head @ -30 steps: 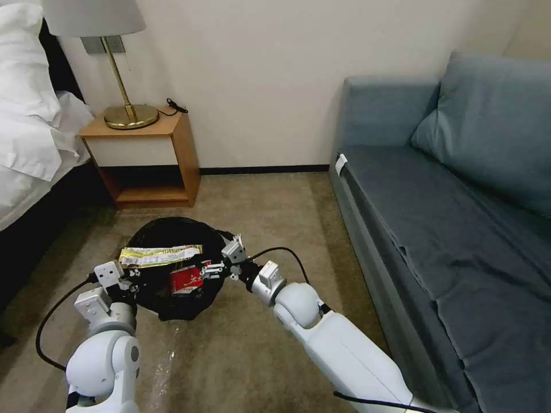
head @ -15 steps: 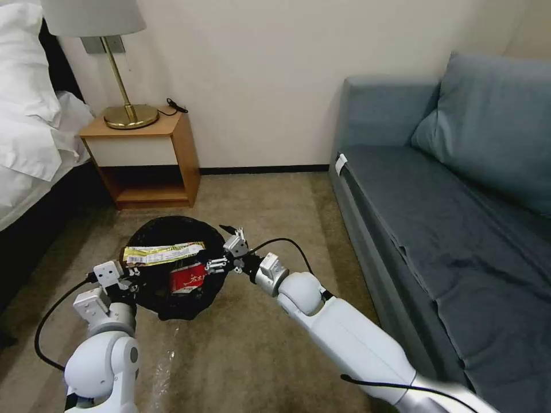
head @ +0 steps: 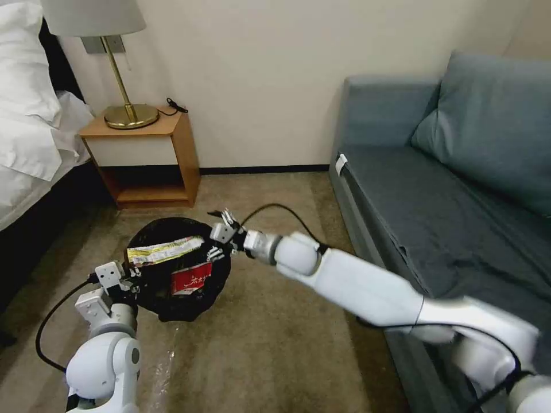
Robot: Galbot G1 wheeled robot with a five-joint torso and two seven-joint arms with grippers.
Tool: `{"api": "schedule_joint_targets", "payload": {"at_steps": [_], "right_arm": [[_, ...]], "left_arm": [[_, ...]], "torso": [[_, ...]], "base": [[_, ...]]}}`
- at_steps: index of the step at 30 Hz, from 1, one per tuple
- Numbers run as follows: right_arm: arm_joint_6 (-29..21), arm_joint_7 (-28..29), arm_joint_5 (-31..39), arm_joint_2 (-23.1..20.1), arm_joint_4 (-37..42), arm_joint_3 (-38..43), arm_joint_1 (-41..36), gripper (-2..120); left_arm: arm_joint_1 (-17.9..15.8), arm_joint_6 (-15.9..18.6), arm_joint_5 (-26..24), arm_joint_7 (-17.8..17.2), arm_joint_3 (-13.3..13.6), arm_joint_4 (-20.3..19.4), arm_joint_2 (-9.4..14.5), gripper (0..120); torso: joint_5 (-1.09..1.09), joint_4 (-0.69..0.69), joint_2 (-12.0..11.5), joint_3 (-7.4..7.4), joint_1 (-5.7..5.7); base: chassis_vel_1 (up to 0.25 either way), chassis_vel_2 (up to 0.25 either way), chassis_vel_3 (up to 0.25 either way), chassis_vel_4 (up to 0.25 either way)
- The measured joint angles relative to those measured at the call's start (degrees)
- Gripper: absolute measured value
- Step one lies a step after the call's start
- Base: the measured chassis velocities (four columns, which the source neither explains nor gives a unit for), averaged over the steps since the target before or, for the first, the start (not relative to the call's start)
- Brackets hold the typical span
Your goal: Pick up the trash bin, then pick up the garbage on the floor and place it into the trash bin.
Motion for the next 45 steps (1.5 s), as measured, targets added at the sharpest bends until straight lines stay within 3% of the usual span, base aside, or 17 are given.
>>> {"api": "schedule_joint_targets", "payload": {"at_steps": [9,18,22,24,32,37,40,42,43,45], "right_arm": [[-1.16,-2.38,1.25,-0.24,-0.05,-9.84,11.07,100],[0.96,-9.49,-6.93,2.06,-1.79,-19.00,21.26,100],[1.92,-16.34,-11.21,3.50,-2.26,-19.23,23.65,100],[3.67,-25.26,-16.41,4.62,-2.17,-18.23,25.24,100],[8.12,-36.81,-27.47,5.80,-0.16,-10.21,25.77,100],[7.09,-37.48,-26.90,5.15,2.09,-2.80,25.86,100],[5.59,-33.82,-25.95,3.62,3.63,3.62,23.36,100],[3.22,-27.82,-22.51,1.52,4.79,8.74,19.15,100],[3.22,-27.82,-22.51,1.52,4.79,8.74,19.15,100],[-0.83,-16.33,-15.50,-1.82,6.56,14.34,12.91,100]], "left_arm": [[-0.08,-0.14,0.02,-0.01,-0.24,0.60,0.00,4],[-0.05,-0.53,-0.11,0.01,-0.22,0.99,-0.17,4],[0.07,-0.78,-0.20,0.10,-0.26,1.18,-0.13,4],[-0.07,-0.88,-0.25,0.10,-0.33,1.38,-0.08,4],[-0.17,-1.09,-0.35,0.11,-0.30,1.87,0.04,4],[-0.46,-1.15,-0.55,0.13,-0.36,2.36,0.11,4],[-1.01,-1.99,-1.37,0.59,-0.37,3.08,0.14,4],[-1.54,-2.61,-2.47,0.97,-0.59,3.68,0.31,4],[-1.54,-2.61,-2.47,0.97,-0.59,3.68,0.31,4],[-2.29,-2.81,-3.92,1.23,-1.00,4.29,0.72,4]], "torso": [[0.01,0.01,0.00,0.00,0.00],[0.00,0.00,0.00,0.00,0.00],[0.00,0.00,0.00,0.00,0.00],[0.00,0.00,0.00,0.00,0.00],[0.01,0.00,0.00,0.00,0.00],[0.01,0.01,0.00,0.00,0.00],[0.01,0.02,0.00,0.00,0.00],[0.01,0.00,0.00,0.00,0.00],[0.01,0.00,0.00,0.00,0.00],[0.02,0.00,-0.01,0.00,0.00]], "base": [[0.000,0.000,0.000,0.000],[0.000,0.000,0.000,0.000],[0.000,0.000,0.000,0.000],[0.000,0.000,0.000,0.000],[0.000,0.000,0.000,0.000],[0.000,0.000,0.000,0.000],[0.000,0.000,0.000,0.000],[0.000,0.000,0.000,0.000],[0.000,0.000,0.000,0.000],[0.000,0.000,0.000,0.000]]}}
